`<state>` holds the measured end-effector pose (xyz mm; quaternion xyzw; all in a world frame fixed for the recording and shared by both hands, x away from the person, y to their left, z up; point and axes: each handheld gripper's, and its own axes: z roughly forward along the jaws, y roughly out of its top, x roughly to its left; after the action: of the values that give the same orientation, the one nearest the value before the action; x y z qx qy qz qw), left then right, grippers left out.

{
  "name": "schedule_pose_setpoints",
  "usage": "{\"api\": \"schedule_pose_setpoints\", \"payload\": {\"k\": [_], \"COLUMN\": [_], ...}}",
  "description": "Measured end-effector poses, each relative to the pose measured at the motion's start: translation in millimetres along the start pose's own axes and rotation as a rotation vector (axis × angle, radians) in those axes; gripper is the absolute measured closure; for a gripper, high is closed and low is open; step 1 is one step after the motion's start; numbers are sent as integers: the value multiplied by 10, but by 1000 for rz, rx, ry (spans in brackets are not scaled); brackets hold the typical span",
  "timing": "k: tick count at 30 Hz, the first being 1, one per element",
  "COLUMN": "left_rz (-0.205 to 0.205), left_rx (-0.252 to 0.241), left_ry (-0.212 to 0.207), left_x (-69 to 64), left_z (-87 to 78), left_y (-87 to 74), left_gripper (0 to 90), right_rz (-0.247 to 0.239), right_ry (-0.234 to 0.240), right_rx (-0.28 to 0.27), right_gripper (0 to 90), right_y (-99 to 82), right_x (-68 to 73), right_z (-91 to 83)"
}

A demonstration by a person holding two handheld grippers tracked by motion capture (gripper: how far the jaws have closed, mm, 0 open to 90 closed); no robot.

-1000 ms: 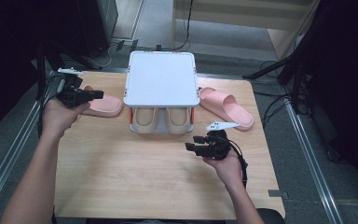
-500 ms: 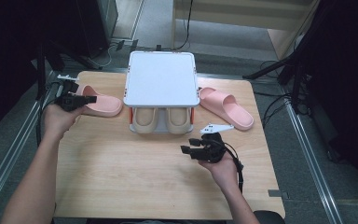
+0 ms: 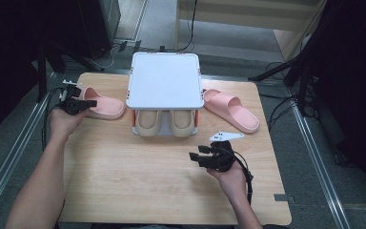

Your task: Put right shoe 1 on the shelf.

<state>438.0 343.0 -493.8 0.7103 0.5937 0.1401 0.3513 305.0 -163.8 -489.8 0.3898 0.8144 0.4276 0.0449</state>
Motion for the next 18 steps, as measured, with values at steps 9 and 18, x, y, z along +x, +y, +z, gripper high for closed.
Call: {"api": "schedule_pose_setpoints", "payload": {"k": [9,18], "left_rz": [-3,-2], "left_rx": [42,37], "left_ry": [29,34], "left_x": [32,19], "left_z": [136,117], "left_y": [-57,-88], "left_gripper": [877,867], "right_rz": [15,1], "right_ry": [-10,-2], "right_rx": [2,12], "right_gripper": [482,479], "right_y": [-25,-9], "right_x": [-10,11], "right_z": [-11,25]}}
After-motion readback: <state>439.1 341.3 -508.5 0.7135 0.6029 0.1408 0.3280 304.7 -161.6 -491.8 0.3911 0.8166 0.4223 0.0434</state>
